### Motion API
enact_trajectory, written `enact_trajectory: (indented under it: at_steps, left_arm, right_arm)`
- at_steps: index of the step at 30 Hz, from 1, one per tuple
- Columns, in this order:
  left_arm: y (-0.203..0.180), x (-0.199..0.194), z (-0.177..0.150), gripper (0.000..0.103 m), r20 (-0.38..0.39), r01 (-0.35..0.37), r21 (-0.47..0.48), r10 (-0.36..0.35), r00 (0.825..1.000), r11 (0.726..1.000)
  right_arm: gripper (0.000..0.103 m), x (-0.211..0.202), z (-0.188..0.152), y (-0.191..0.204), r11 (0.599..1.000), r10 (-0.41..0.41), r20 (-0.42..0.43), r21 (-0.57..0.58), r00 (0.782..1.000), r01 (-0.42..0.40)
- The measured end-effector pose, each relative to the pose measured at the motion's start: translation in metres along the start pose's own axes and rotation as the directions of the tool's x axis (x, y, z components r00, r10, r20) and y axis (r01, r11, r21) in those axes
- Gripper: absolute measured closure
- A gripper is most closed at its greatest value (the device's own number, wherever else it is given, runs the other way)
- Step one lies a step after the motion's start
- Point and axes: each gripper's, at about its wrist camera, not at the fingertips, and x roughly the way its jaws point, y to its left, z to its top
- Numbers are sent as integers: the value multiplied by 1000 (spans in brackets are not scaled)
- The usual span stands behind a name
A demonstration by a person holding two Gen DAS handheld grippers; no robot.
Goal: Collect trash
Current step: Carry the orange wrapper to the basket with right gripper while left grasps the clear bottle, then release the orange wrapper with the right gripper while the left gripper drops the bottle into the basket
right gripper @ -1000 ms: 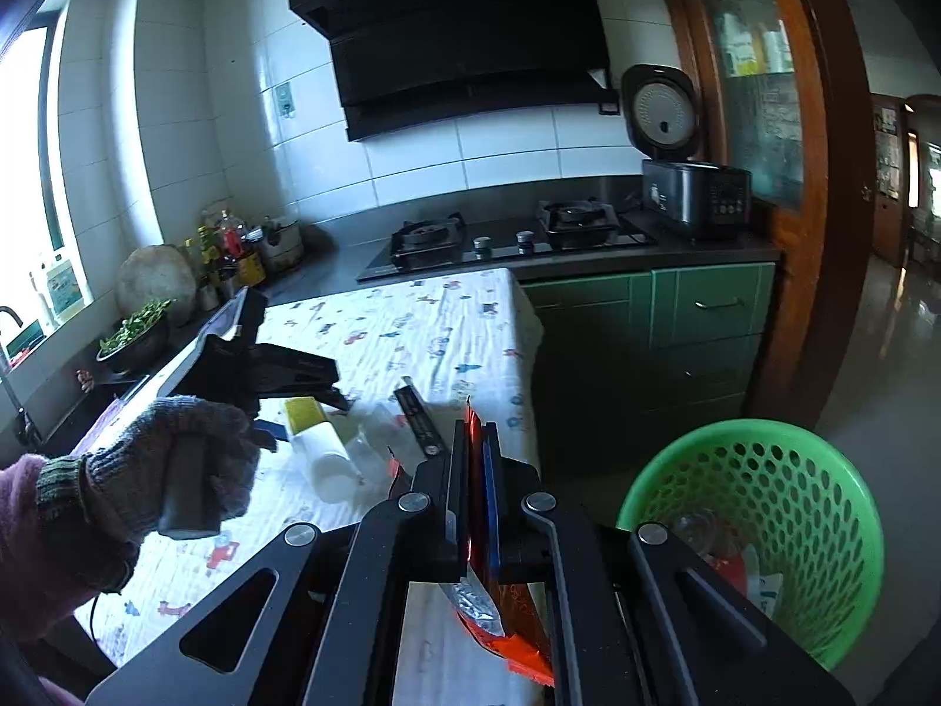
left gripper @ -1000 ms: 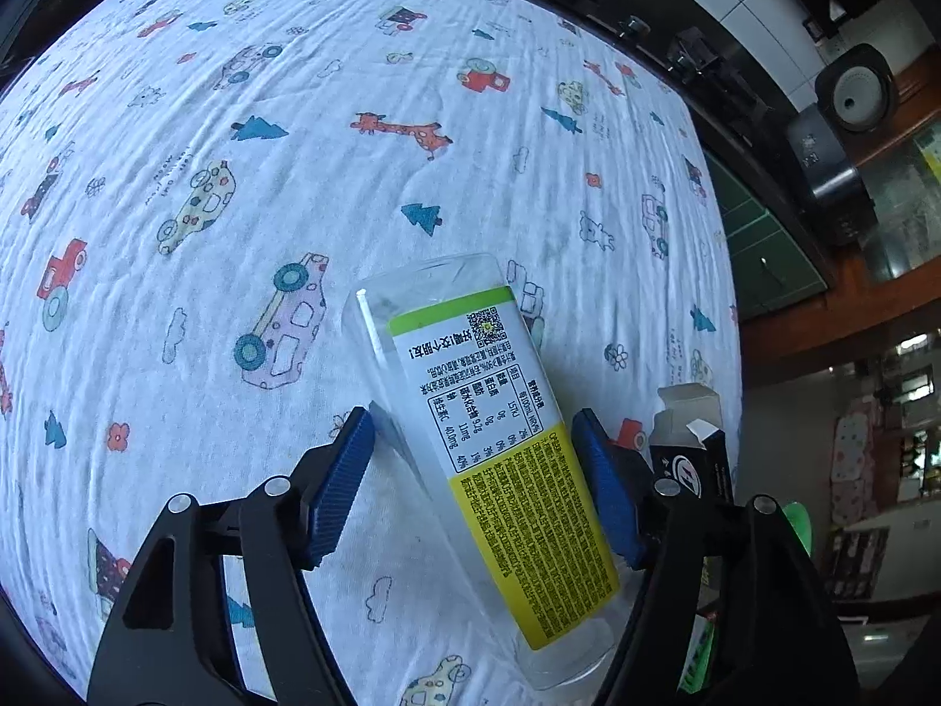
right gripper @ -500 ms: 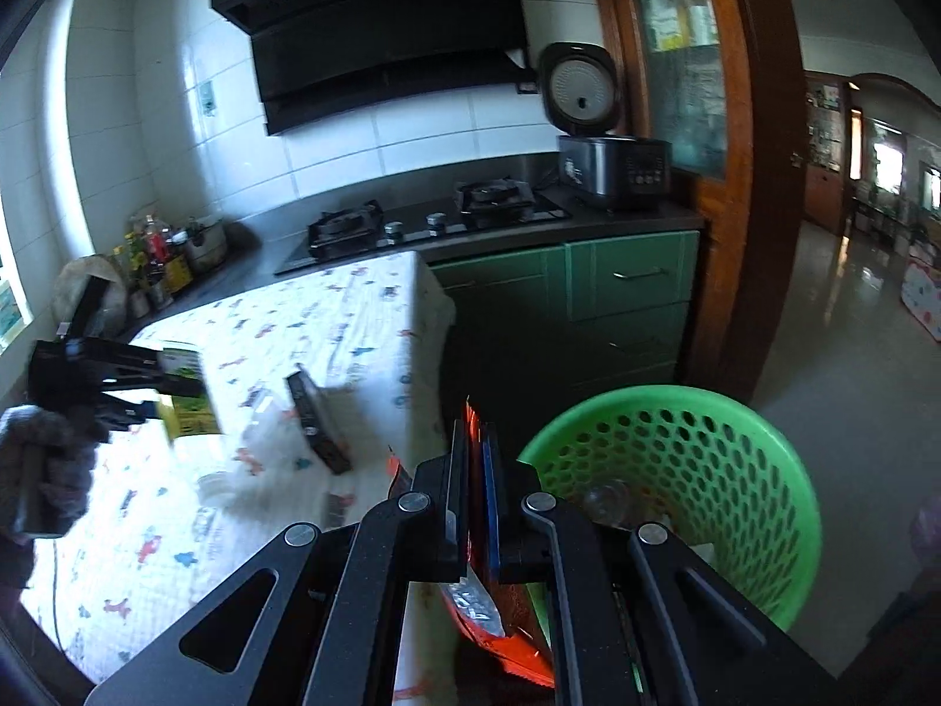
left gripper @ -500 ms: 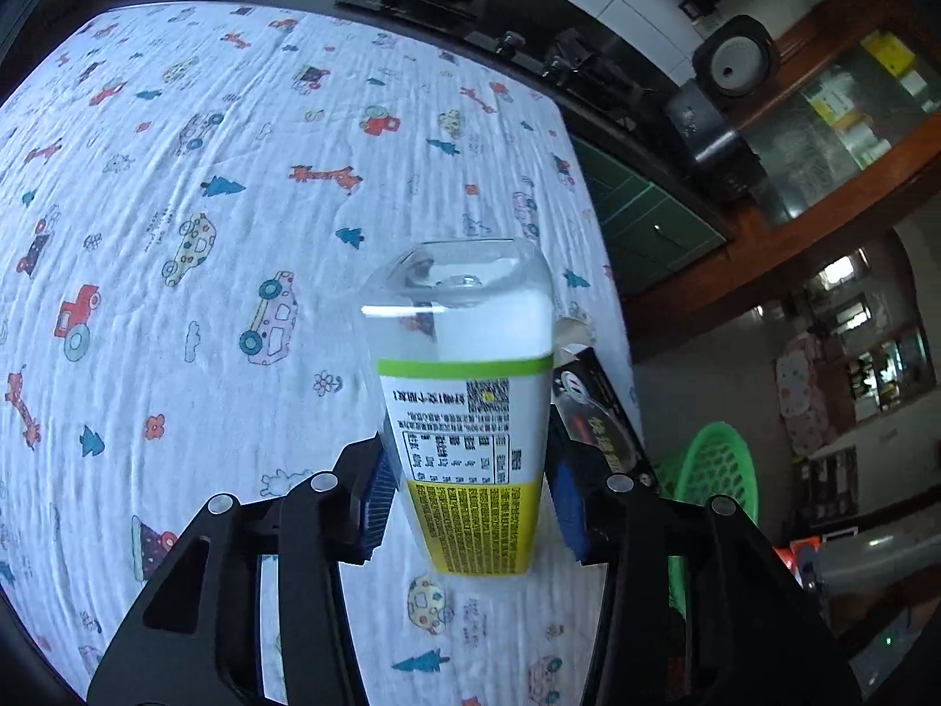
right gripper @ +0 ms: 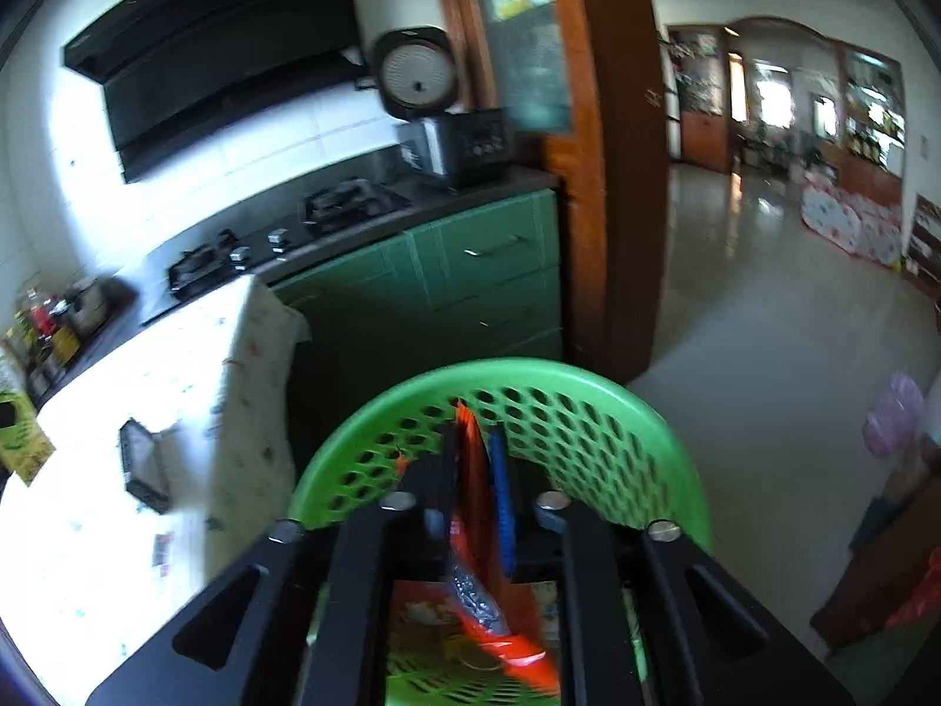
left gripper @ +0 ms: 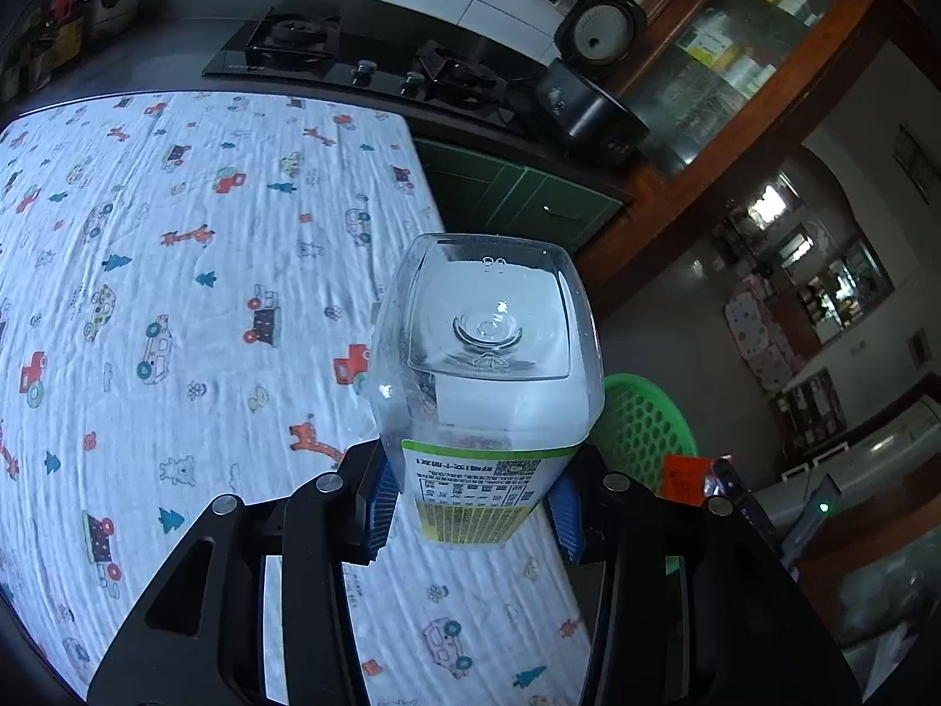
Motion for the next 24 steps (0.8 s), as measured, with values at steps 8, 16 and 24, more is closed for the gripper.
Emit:
enact_trajectory:
  at_steps: [8,16,24]
  left_arm:
    - [-66,11,-2,60,-30,113,106,-111,993,988]
    - [-140,65,-18,60,-84,185,244,-169,982,952]
    - [-193,136,-35,60,-110,144,379,-110,988,914]
  right_arm:
    - [70,3,-10,-31,998,-1,-20,69,1000,3]
    - [63,-28,-17,-35,998,21,21,51,1000,-22]
    - [58,-52,-33,-39,997,59,47,39,997,-61]
